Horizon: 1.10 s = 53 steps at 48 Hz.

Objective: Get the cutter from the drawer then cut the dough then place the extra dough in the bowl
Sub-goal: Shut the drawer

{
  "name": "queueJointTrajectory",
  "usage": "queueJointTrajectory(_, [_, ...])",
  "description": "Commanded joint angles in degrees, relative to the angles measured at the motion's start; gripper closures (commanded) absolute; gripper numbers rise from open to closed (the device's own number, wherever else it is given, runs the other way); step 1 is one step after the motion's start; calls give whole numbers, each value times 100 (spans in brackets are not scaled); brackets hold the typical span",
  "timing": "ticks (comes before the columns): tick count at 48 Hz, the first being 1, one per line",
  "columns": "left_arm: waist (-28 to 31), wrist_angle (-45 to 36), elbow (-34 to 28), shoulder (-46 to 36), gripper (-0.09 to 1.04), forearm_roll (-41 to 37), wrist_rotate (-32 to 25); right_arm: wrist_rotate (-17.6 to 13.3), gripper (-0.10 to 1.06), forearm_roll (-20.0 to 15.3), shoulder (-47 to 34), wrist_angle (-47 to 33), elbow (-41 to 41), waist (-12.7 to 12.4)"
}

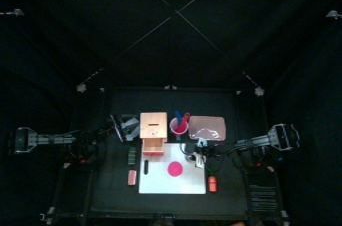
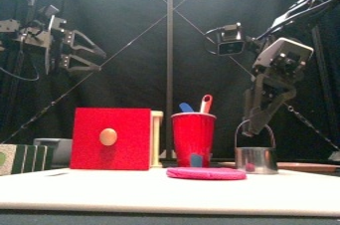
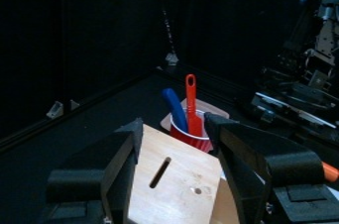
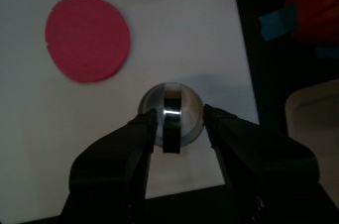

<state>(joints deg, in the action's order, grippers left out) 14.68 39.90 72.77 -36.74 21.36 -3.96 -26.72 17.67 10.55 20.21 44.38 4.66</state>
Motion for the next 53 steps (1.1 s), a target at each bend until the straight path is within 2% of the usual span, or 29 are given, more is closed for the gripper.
queueJointTrajectory(1, [237,-44,-316,26,7,35,-26,0,17,229,176,-62,-378,35])
queueJointTrajectory(6, [765,-387,-554,123,8,185,-9,44,19,589,62,-202,-659,70])
queueJointTrajectory(10, [1222,-1125,-853,281,9,334,-18,18,21,729,-105,-413,-835,88])
queueJointTrajectory(15, [1617,-2224,-1354,571,15,220,-53,35,30,765,-352,-694,-1090,132])
queueJointTrajectory(20, [1811,-3032,-1881,923,30,-281,-53,26,43,756,-615,-826,-1292,202])
queueJointTrajectory(24, [1863,-3313,-2215,1187,46,-642,-53,9,54,738,-853,-896,-1450,316])
queueJointTrajectory(30, [1942,-3639,-2610,1538,60,-1028,-70,0,65,729,-1266,-940,-1758,492])
queueJointTrajectory(43, [2048,-5045,-3691,2584,61,-2188,-79,62,77,747,-2338,-940,-2716,563])
queueJointTrajectory(53, [2145,-5405,-4359,3322,61,-2522,-97,9,78,729,-2962,-668,-3199,527])
